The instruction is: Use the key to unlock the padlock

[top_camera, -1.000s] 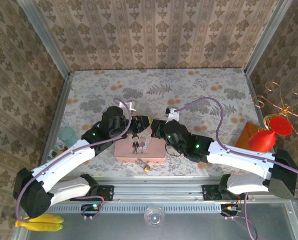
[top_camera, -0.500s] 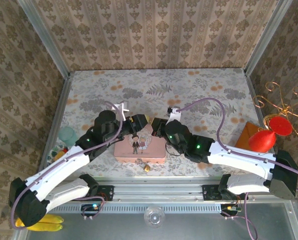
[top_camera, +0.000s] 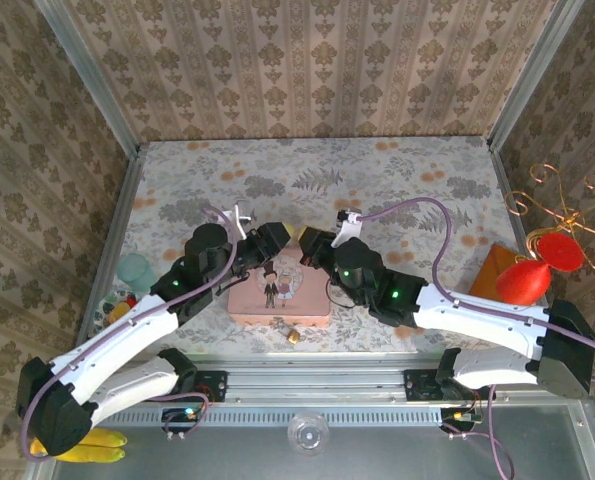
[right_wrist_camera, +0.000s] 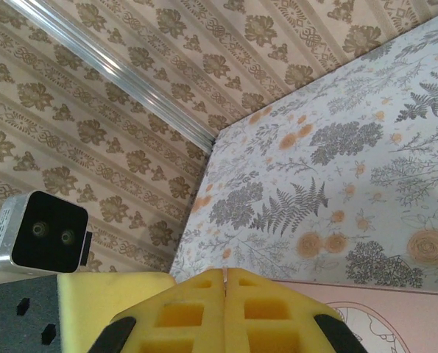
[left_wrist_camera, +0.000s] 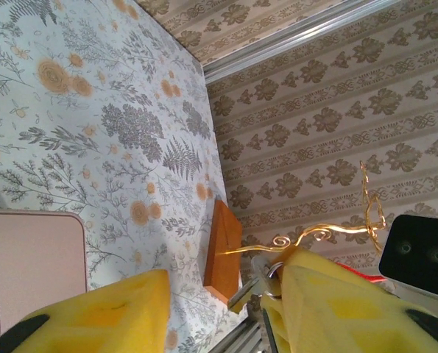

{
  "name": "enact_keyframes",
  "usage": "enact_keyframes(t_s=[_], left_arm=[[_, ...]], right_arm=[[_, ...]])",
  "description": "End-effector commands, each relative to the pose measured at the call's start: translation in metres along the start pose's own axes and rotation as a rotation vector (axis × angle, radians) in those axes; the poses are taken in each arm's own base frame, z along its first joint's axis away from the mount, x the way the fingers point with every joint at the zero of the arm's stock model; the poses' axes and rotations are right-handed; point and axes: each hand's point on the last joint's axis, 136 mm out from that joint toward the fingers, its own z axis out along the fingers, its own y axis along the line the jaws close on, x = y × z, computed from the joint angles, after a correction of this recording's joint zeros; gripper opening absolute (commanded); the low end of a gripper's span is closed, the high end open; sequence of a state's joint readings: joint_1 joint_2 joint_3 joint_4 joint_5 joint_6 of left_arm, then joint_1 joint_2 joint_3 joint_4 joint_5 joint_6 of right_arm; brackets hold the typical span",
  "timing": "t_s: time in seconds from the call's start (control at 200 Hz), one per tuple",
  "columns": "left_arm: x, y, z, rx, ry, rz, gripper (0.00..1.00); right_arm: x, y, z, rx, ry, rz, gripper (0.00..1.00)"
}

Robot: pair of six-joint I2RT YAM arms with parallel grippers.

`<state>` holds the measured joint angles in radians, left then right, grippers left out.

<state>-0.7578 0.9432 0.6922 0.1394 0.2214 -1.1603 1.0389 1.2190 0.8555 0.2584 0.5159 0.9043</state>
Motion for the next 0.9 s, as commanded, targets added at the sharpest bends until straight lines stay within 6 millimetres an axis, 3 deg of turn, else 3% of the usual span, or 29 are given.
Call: enact_keyframes(t_s=[0.0,0.265,0.555,0.76,0.895], left_arm=[[-0.008,-0.018,0.0,0.057,-0.016,-0.008,0.43],[-0.011,-0.02,-0.002,0.04,-0.02,0.004,0.29],[-0.023,-0.021,-0.004,0.026,-0.042,0.017,0.08],[-0.024,-0.023,-0.003,0.028,-0.036,0.022,0.0],[-0.023,-0.022,-0.002,0.023,-0.032,0.029,0.0]], right_arm=[[0.001,0.001,0.002,-0.013,-0.024,0.039,0.0],[0.003,-0.004,0.002,-0.002,-0.022,0.036,0.0],[0.005,-0.003,0.002,0.0,-0.014,0.026,0.0],[0.003,0.0,0.002,-0.009,-0.013,0.025,0.0],[0.002,0.003,0.002,-0.016,-0.011,0.02,0.0]])
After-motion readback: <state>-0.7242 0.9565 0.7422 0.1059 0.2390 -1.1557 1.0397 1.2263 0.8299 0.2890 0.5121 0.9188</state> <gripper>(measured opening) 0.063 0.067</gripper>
